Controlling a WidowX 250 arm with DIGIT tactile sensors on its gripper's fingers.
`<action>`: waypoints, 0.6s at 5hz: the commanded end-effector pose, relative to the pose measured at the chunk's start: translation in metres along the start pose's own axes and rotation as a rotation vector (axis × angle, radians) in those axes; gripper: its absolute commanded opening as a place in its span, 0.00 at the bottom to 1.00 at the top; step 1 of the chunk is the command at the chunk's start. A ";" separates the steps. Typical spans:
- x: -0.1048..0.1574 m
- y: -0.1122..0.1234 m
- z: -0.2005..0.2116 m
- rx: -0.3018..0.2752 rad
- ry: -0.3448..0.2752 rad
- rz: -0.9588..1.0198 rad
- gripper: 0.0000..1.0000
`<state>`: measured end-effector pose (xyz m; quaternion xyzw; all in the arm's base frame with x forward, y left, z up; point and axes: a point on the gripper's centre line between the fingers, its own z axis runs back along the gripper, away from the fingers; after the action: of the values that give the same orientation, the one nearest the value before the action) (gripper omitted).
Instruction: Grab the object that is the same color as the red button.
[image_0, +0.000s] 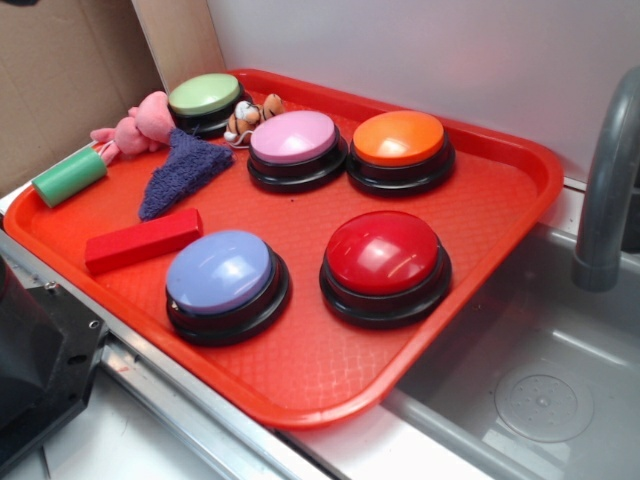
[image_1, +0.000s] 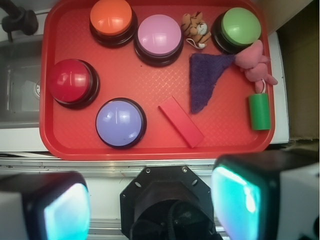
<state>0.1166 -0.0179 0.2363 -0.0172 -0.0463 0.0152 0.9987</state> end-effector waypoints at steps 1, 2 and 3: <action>0.000 0.000 0.000 0.000 0.000 0.000 1.00; 0.011 0.001 -0.020 0.029 -0.011 -0.006 1.00; 0.017 0.003 -0.042 0.041 -0.032 -0.028 1.00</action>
<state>0.1334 -0.0150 0.1906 0.0054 -0.0527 0.0042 0.9986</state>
